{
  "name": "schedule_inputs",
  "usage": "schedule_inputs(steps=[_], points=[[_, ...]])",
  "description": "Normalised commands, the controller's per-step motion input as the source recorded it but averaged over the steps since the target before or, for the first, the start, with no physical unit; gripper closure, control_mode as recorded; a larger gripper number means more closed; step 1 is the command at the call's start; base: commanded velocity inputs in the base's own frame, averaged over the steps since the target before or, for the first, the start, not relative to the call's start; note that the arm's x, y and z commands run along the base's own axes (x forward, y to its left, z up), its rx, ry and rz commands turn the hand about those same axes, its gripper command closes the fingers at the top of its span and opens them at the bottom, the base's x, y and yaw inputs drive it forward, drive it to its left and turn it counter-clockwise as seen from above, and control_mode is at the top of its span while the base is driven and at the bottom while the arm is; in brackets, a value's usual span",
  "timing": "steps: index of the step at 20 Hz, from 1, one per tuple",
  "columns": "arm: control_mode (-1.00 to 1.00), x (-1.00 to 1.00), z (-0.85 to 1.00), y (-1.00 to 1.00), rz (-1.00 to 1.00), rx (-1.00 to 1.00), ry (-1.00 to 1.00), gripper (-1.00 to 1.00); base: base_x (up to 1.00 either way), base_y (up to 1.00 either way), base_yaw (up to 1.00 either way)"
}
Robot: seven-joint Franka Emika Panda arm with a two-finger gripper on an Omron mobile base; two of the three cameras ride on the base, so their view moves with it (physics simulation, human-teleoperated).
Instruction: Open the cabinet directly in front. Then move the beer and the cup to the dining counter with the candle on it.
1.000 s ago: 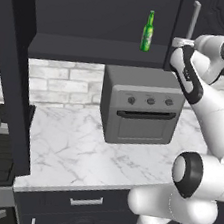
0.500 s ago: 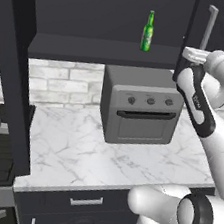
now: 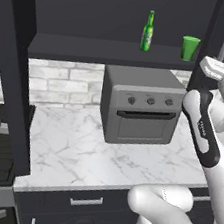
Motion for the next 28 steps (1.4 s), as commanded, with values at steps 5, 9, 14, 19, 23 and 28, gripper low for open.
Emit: schedule_inputs(steps=[5, 9, 14, 19, 23, 28], points=[[-1.00, -1.00, 0.31, -0.64, -0.13, 0.15, -0.14, 1.00, 0.00, 0.00, 0.00], [-1.00, -0.70, 0.10, -0.36, -0.07, 0.08, -0.07, -1.00, 0.00, 0.00, 0.00], [-1.00, -0.25, 0.00, 0.00, 0.00, 0.00, 0.00, -1.00, 0.00, 0.00, 0.00], [-1.00, -1.00, 0.00, 0.08, 0.03, 0.00, 0.00, -1.00, 0.00, 0.00, 0.00], [-1.00, -0.90, 0.00, 0.32, 0.01, -0.01, 0.03, -1.00, 0.00, 0.00, 0.00], [-1.00, -0.30, 0.00, 0.90, 0.00, -0.11, 0.11, -1.00, 0.00, 0.00, 0.00]])
